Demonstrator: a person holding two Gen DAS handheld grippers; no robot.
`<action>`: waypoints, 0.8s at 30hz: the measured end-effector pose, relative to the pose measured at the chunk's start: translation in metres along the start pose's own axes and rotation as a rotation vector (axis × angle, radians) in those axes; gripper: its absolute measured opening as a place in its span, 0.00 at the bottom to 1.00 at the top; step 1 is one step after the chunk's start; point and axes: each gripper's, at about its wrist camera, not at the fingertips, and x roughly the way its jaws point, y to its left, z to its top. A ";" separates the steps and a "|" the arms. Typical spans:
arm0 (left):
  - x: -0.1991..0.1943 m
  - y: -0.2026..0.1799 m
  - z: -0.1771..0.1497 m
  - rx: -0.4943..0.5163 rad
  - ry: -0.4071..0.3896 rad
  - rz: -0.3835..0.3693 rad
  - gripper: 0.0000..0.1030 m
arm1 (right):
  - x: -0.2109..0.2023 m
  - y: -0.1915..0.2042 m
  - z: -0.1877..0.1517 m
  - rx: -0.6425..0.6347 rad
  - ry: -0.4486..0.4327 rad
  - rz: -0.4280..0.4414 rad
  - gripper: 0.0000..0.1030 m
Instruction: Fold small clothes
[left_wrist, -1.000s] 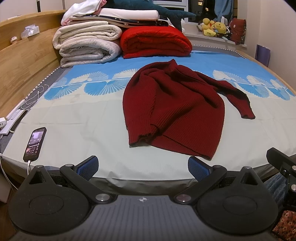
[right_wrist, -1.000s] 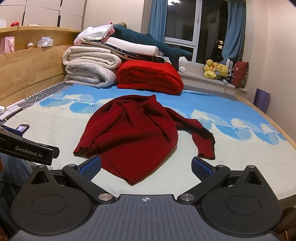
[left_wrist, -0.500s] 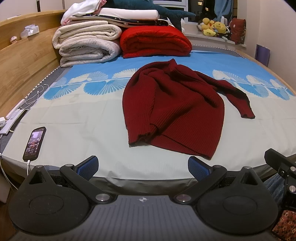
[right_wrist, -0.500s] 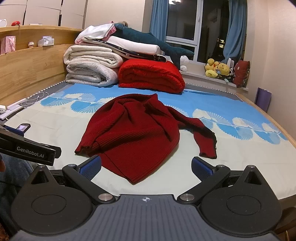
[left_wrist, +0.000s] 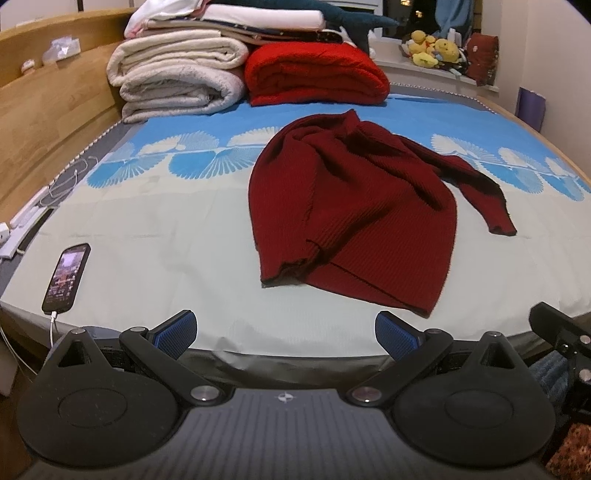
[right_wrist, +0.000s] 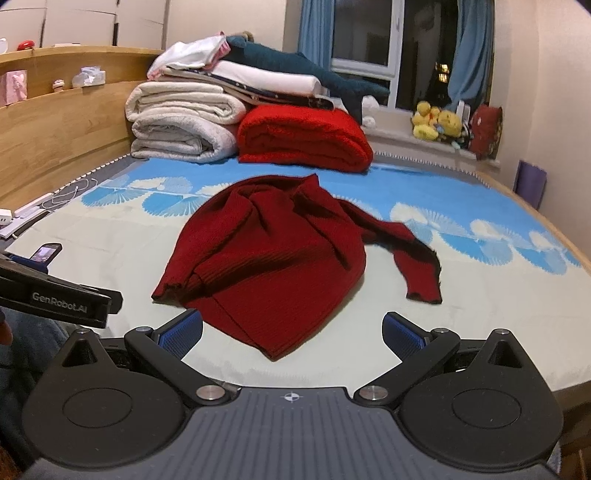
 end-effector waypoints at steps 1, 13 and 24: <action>0.005 0.003 0.003 -0.010 0.004 -0.003 1.00 | 0.005 -0.004 0.000 0.021 0.015 0.001 0.99; 0.130 0.046 0.059 -0.104 0.102 -0.016 1.00 | 0.132 -0.074 -0.003 0.472 0.313 0.119 0.99; 0.268 0.061 0.107 -0.198 0.268 -0.061 1.00 | 0.280 -0.066 -0.001 0.548 0.499 0.141 0.96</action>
